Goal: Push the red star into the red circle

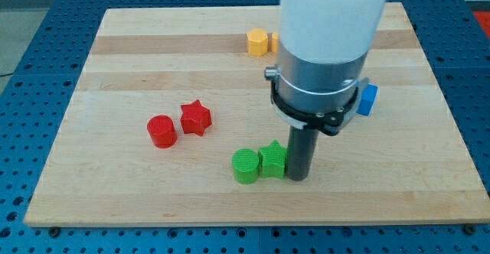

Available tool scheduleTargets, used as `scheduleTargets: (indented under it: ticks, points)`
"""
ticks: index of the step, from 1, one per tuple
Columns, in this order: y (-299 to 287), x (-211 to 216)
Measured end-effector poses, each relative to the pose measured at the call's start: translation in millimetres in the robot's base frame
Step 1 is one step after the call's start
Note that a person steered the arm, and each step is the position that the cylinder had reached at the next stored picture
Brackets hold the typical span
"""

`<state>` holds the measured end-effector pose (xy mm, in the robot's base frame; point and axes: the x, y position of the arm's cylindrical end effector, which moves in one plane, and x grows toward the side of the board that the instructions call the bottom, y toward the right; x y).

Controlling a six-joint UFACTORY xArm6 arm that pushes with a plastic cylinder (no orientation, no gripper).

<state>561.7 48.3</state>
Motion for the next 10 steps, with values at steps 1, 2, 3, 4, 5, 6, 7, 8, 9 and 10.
scheduleTargets:
  ticks: [1,2,3,4,5,6,7,8,9,10]
  points:
    - [-3.8,0.0]
    - [11.8,-26.8]
    - [-5.3,-57.3]
    - [-48.9,-71.6]
    - [-73.2,-94.1]
    - [-102.8,-109.7]
    - [-143.6,-100.5]
    - [-156.5,-98.7]
    - [-145.7,-145.6]
    - [-143.0,-213.8]
